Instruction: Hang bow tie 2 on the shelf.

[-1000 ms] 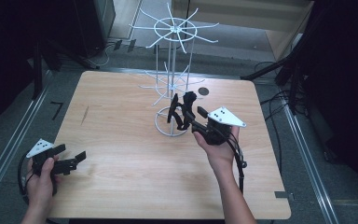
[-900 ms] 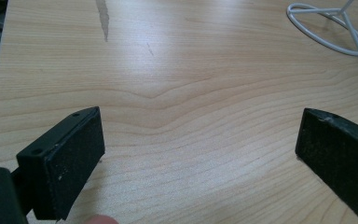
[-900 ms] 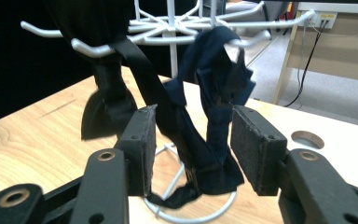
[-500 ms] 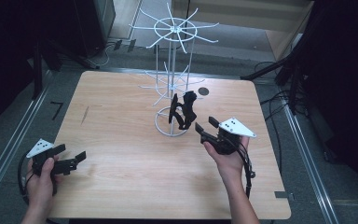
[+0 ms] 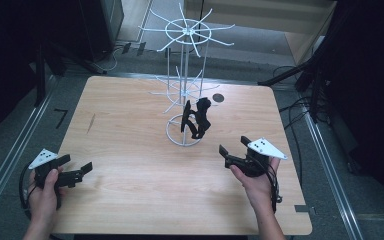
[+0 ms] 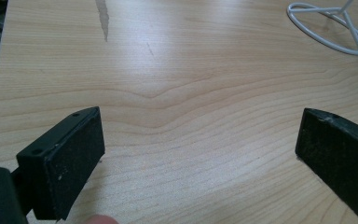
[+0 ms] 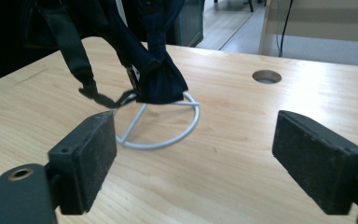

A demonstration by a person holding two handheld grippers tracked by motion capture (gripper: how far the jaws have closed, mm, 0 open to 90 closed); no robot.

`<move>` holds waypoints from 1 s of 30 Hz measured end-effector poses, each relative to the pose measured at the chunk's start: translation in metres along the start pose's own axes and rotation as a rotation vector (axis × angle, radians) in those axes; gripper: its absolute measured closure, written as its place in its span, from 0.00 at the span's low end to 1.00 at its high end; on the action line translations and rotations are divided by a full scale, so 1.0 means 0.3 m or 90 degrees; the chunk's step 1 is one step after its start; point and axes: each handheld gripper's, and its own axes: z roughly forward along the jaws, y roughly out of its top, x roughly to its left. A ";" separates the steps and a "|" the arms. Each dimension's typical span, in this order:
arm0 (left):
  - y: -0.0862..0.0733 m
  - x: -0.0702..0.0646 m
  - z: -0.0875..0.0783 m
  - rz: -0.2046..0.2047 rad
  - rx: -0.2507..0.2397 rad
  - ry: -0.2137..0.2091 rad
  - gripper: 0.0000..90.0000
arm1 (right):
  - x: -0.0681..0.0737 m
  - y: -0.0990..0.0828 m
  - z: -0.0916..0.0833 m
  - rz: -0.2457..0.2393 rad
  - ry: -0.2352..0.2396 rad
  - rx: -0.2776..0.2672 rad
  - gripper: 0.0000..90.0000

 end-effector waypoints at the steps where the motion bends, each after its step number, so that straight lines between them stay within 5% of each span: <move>1: 0.000 0.000 0.000 0.000 0.000 0.000 0.02 | -0.005 -0.006 -0.006 0.000 -0.001 0.000 0.14; 9: -0.001 0.000 0.000 0.000 -0.001 -0.001 0.02 | -0.040 -0.051 -0.046 0.006 -0.002 0.014 0.06; 30: -0.001 0.001 -0.001 -0.002 -0.003 0.000 0.02 | -0.166 -0.186 -0.169 0.049 -0.039 0.026 0.05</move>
